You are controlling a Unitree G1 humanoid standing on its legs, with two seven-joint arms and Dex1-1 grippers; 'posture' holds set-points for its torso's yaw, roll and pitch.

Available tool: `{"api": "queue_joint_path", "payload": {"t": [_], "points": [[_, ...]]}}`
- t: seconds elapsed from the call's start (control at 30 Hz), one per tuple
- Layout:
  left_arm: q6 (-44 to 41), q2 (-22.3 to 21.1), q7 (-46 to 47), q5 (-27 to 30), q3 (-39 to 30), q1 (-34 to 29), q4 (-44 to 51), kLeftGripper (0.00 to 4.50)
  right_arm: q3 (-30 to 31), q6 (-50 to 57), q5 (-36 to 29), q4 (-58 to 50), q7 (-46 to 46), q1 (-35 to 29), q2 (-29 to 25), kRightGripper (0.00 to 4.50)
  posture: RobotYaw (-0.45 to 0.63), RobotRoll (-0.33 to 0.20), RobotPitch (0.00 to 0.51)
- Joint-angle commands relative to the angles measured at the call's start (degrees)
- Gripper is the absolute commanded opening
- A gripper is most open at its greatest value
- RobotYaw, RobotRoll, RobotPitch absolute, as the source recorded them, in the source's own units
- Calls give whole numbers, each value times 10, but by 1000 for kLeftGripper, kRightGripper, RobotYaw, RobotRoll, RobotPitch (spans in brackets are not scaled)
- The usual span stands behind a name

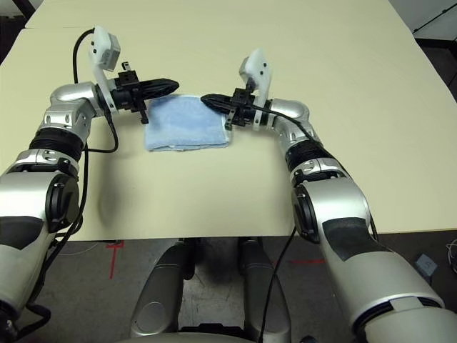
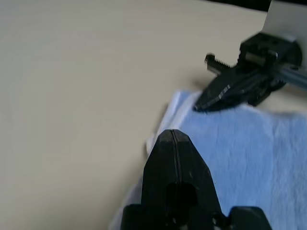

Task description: Fold the towel and set it aside.

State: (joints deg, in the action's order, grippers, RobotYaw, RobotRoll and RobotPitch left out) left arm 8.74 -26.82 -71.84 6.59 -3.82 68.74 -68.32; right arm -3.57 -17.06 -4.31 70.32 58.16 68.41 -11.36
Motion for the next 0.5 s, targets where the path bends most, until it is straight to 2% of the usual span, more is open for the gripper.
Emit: {"api": "queue_joint_path", "payload": {"t": [0.03, 0.23, 0.5], "points": [[14, 0, -7, -16, 10, -19, -3, 11, 15, -8, 27, 17, -30, -6, 4, 0, 146, 0, 287], [24, 1, -5, -29, 20, -42, -4, 11, 27, -5, 52, 25, -54, -14, 10, 0, 136, 0, 293], [29, 7, 81, -47, 20, -55, -26, 11, 41, 0, 73, 33, -65, -41, -3, 0, 126, 0, 293]]}}
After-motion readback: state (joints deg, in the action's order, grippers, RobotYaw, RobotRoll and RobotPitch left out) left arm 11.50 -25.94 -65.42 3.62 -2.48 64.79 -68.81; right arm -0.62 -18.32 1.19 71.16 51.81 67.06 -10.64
